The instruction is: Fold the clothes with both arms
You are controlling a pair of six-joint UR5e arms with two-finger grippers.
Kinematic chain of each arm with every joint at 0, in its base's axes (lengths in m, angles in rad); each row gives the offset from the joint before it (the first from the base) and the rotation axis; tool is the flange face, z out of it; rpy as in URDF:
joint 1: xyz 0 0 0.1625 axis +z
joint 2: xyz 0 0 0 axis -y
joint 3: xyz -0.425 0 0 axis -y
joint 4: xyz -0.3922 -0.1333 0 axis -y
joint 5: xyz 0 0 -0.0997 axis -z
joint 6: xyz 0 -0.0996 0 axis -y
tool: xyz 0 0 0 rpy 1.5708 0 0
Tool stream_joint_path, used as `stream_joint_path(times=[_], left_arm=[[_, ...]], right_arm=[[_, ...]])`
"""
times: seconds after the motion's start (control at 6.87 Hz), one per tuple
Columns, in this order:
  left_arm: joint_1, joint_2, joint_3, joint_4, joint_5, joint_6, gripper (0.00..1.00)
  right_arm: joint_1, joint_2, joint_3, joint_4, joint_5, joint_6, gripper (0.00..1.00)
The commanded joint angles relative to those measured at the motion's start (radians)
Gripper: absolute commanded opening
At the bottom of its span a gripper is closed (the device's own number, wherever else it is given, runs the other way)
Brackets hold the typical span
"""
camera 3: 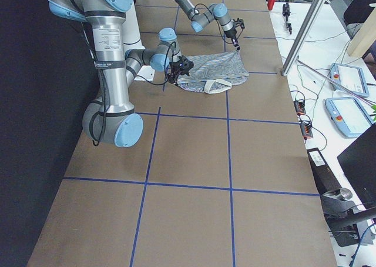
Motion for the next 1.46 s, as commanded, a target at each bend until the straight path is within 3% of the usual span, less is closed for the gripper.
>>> stream_joint_path(times=[0.0,0.15,0.29,0.44,0.58,0.73,0.87,1.02,1.31], left_arm=[[-0.033,-0.027,0.13,-0.11,0.037,0.077,0.0],[-0.036,-0.027,0.127,-0.111,0.036,0.077,0.28],[-0.041,-0.024,0.123,-0.113,0.033,0.077,0.35],[-0.065,-0.006,0.103,-0.114,0.028,0.117,0.4],[-0.103,0.078,-0.04,-0.124,0.002,0.19,0.4],[-0.105,0.21,-0.228,-0.115,-0.115,0.186,0.4],[-0.108,0.271,-0.317,-0.114,-0.148,0.183,0.4],[-0.108,0.308,-0.365,-0.113,-0.15,0.18,0.4],[-0.107,0.313,-0.365,-0.113,-0.15,0.163,0.4]], right_arm=[[0.018,0.012,0.005,0.0,0.004,-0.002,1.0],[0.024,0.012,0.005,0.0,0.004,-0.002,1.0],[0.026,0.026,0.002,0.0,0.002,-0.002,1.0],[0.024,0.067,-0.02,-0.001,-0.001,-0.004,1.0],[0.023,0.154,-0.087,-0.003,0.007,-0.019,1.0],[0.024,0.255,-0.174,-0.012,0.031,-0.122,1.0],[0.021,0.303,-0.236,-0.017,0.071,-0.192,1.0],[0.021,0.346,-0.283,-0.02,0.115,-0.308,1.0],[0.015,0.45,-0.404,-0.094,0.153,-0.541,1.0]])
